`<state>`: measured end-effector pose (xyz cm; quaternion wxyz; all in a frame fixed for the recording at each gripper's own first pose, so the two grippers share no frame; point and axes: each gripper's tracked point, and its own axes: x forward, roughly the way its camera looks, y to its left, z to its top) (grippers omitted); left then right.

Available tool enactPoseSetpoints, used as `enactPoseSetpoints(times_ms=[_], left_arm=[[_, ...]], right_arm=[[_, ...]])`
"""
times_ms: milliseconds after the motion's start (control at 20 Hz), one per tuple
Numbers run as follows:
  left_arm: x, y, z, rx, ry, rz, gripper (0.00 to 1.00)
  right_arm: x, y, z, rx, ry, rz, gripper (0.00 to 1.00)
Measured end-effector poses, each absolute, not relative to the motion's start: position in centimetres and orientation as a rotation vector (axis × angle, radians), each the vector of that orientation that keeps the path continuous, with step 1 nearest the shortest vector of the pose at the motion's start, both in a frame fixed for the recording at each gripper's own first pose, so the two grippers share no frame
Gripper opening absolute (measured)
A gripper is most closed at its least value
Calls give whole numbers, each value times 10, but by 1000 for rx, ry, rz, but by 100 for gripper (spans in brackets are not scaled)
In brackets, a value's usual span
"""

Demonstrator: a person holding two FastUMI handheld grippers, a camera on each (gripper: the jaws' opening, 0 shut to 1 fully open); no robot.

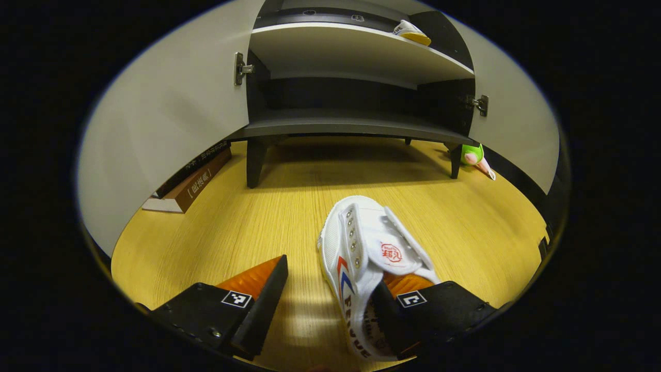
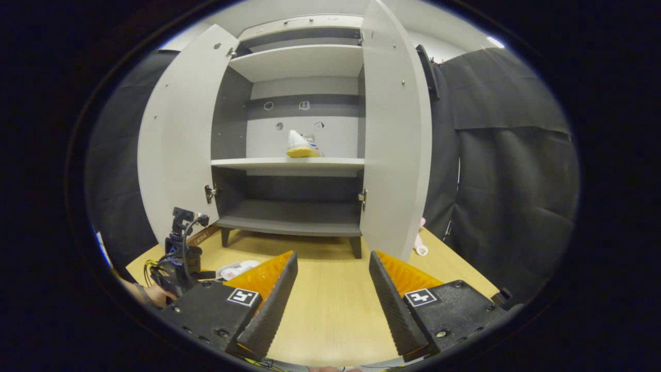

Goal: Grab one shoe with the right hand and put it into the shoe cabinet, grab the other shoe with the left hand and put it into the shoe cabinet; then close the right door with the right hand and the left door with the left hand.

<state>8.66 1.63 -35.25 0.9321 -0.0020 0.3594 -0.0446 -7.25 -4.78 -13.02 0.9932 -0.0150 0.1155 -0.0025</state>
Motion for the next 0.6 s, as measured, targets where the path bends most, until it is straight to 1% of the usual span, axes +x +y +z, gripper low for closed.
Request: enactPoseSetpoints(times_ms=[150, 200, 250, 300, 350, 400, 450, 500, 550, 600], left_arm=[[94, 17, -354, -8, 727, -74, 85], [95, 15, -354, -11, 725, -75, 76], [96, 14, -353, -10, 719, -74, 75], [97, 11, -353, -11, 712, -78, 56], [98, 5, -354, -17, 709, -92, 62], [99, 2, -353, -19, 706, -94, 50], [100, 2, -354, -8, 701, -78, 42], [101, 1, -351, -4, 689, -73, 31], [102, 10, -351, 20, 687, -41, 43], [103, 11, -353, 17, 687, -29, 11]], right_arm=[[-66, -46, -135, -33, 247, -6, 88], [-65, -46, -136, -33, 251, -5, 88], [-64, -46, -137, -35, 254, -5, 87], [-61, -46, -137, -38, 254, -7, 87], [-60, -45, -137, -40, 253, -8, 88], [-58, -44, -137, -41, 254, -7, 88], [-57, -42, -139, -40, 257, -4, 88], [-54, -41, -140, -40, 261, -1, 87], [-54, -40, -142, -42, 264, 2, 88], [-53, -38, -143, -44, 268, 5, 88]])
